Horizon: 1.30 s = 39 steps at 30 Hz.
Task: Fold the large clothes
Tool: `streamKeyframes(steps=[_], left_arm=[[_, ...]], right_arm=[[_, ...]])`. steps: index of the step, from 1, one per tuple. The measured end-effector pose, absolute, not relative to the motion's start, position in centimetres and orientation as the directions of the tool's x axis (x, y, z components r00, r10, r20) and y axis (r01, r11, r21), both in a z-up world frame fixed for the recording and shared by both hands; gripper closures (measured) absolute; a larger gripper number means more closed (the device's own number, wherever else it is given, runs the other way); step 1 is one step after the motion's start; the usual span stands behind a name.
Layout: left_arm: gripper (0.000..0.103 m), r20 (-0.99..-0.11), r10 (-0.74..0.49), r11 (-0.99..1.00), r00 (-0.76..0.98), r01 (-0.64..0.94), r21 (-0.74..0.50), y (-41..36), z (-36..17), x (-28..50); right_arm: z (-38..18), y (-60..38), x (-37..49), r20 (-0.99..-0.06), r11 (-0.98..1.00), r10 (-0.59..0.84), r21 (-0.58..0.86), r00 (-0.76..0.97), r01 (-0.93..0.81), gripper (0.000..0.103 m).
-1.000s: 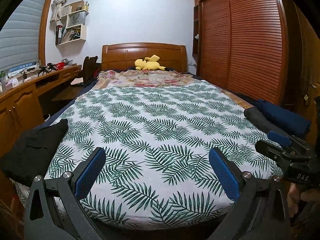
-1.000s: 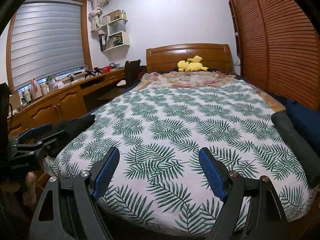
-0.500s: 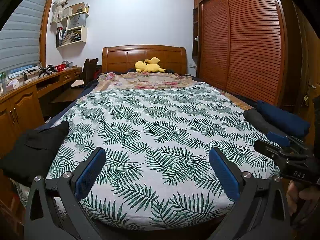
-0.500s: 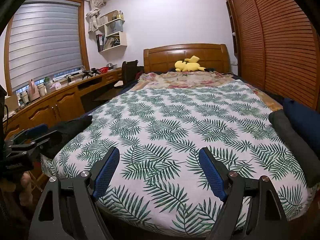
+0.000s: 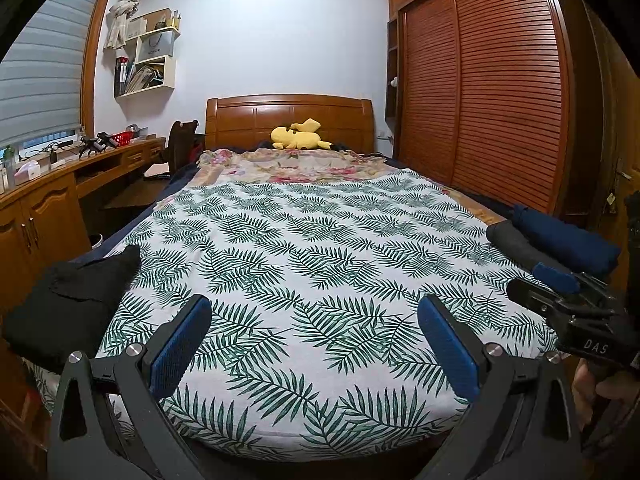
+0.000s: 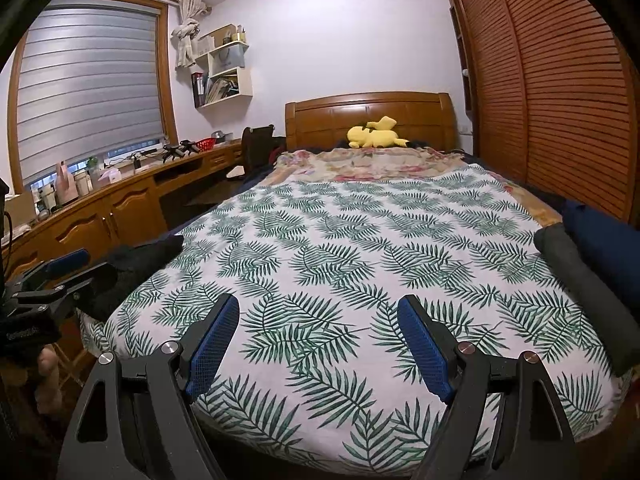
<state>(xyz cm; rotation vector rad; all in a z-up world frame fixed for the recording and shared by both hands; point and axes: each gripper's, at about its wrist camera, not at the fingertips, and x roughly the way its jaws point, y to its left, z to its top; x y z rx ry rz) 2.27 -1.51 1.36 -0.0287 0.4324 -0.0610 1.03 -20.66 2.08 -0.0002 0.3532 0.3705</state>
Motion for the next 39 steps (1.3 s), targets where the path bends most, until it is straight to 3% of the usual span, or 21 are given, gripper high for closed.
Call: streamKeyframes(steps=[39], left_arm=[[0.0, -0.415, -0.063, 0.998, 0.908, 0.052, -0.039, -1.4, 1.6, 2.0]], right_arm=[[1.6, -21.6, 2.4, -0.322, 0.931, 0.36, 0.067, 0.876, -0.358, 0.02]])
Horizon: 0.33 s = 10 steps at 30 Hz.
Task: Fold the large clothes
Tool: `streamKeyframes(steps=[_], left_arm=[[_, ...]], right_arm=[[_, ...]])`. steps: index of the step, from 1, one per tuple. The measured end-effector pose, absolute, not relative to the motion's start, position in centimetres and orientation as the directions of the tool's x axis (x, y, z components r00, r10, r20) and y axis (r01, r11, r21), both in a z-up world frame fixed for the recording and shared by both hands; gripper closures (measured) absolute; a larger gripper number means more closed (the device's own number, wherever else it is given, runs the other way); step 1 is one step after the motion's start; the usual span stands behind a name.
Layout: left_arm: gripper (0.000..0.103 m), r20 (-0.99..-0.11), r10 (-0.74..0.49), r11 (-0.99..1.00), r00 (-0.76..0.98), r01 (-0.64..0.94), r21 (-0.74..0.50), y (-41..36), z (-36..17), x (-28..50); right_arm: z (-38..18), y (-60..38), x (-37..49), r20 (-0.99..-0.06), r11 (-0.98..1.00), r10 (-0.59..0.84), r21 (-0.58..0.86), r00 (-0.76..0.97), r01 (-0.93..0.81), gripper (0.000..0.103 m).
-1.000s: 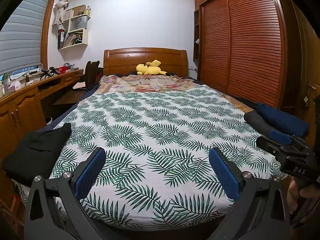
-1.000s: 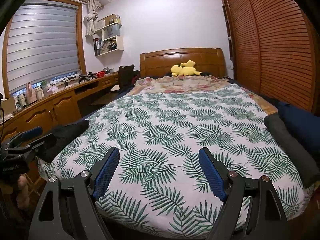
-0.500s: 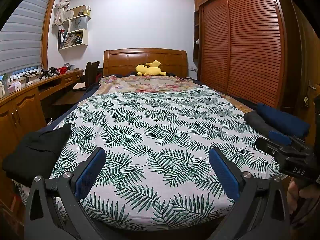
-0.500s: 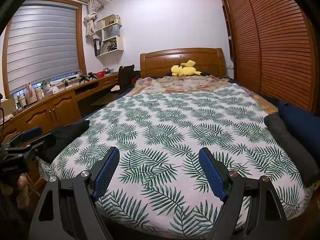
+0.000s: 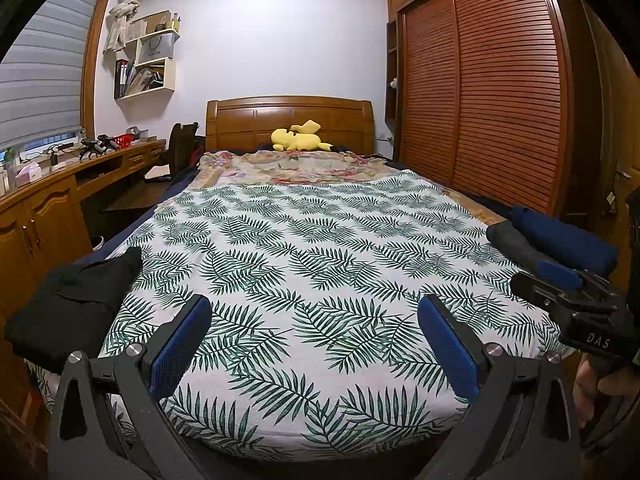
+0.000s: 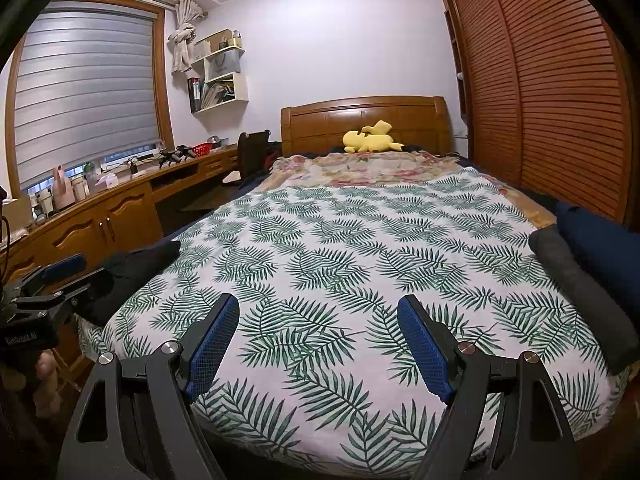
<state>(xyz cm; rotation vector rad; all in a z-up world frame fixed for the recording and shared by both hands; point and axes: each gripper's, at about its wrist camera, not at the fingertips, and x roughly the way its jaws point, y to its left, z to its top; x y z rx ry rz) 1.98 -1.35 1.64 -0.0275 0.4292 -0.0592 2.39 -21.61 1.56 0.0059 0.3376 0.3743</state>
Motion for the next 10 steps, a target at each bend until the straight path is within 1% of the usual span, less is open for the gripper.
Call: streamKeyframes(steps=[10], left_arm=[[0.0, -0.414, -0.067, 0.998, 0.908, 0.055, -0.039, -1.42, 1.8, 2.03]], right_arm=[[1.56, -21.89, 2.47, -0.32, 0.931, 0.361, 0.07, 0.876, -0.358, 0.02]])
